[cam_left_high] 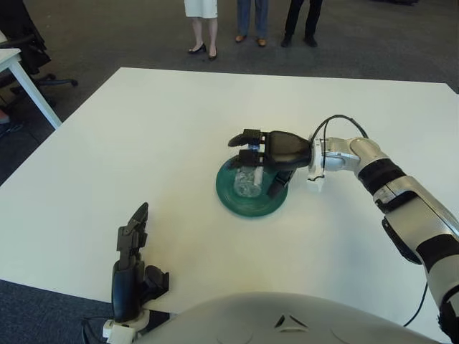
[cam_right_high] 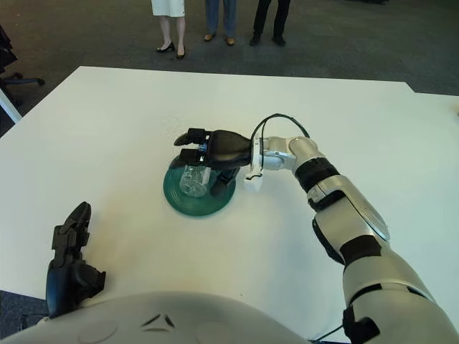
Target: Put the bottle into the plate.
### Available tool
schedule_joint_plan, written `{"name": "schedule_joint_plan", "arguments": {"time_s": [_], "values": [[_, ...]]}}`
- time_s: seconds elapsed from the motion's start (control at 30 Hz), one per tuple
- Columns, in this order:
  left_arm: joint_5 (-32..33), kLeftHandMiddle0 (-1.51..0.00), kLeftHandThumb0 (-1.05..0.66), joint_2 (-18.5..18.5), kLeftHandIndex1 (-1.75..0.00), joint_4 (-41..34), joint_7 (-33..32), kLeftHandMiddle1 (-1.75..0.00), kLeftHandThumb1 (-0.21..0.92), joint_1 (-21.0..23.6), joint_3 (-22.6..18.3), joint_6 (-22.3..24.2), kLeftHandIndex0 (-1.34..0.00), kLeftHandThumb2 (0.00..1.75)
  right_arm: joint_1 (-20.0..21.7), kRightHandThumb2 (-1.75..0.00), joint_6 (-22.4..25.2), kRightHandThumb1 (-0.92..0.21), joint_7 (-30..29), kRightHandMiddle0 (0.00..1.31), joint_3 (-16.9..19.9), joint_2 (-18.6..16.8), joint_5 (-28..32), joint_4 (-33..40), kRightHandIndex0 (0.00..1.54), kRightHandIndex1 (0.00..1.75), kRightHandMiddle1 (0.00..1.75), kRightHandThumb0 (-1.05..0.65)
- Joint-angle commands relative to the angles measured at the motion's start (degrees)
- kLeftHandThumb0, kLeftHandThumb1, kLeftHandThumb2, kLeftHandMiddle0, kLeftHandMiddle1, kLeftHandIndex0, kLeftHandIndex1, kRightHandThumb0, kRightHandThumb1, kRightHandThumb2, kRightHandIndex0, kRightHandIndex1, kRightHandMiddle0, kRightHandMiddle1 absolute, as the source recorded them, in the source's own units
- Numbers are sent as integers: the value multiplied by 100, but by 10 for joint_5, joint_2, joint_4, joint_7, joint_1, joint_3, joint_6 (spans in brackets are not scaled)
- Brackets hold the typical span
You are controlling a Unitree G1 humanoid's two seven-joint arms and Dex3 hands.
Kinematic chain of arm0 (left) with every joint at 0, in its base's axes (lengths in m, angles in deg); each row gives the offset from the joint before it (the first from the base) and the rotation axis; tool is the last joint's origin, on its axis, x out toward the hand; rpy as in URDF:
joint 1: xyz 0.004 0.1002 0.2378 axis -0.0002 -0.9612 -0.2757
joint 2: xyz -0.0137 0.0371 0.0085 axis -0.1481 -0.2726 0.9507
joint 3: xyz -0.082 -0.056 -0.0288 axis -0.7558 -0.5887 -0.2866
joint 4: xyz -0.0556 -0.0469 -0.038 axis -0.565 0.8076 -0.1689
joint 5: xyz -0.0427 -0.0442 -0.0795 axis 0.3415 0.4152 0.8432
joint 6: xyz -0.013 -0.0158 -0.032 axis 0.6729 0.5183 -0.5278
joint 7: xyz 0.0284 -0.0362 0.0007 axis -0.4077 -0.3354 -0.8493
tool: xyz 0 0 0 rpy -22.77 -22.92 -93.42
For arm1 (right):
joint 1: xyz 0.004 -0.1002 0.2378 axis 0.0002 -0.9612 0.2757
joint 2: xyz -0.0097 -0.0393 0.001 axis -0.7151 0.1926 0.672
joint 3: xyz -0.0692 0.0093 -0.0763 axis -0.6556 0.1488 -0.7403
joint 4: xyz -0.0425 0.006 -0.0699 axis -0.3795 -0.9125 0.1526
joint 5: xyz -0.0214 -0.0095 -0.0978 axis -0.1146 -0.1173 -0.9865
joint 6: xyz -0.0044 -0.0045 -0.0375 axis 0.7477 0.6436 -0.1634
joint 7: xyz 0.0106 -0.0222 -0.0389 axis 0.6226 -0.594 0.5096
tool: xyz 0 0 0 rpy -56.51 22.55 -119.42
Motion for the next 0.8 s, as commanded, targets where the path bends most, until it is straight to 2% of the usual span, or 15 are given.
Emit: {"name": "schedule_joint_plan", "arguments": {"time_s": [0.0, 0.6, 0.67, 0.73, 0.77], "values": [[-10, -19, -105, 8, -64, 23, 2, 0, 92, 61, 22, 49, 0, 112, 2, -75, 5, -92, -8, 0, 4, 0, -10, 5, 0, 0, 1, -105], [-2, -21, -105, -6, -69, 67, 2, -1, 92, 101, 19, 41, 0, 112, 12, -72, 7, -92, -8, 0, 8, 5, -1, -22, 0, 0, 0, -105], [-3, -21, -105, -6, -69, 73, 1, -1, 92, 106, 19, 41, 0, 112, 10, -73, 8, -92, -9, 0, 10, 2, 7, -30, 0, 0, 0, -105], [-4, -21, -105, -6, -68, 78, -1, -1, 92, 111, 19, 42, 0, 112, 3, -73, 7, -92, 2, 0, 18, -6, 40, -51, 0, 0, 0, -105], [-5, -21, -105, -7, -68, 79, -2, -1, 92, 114, 18, 44, 0, 112, -3, -73, 10, -92, 20, 0, 24, -16, 77, -69, 0, 0, 0, -105]]}}
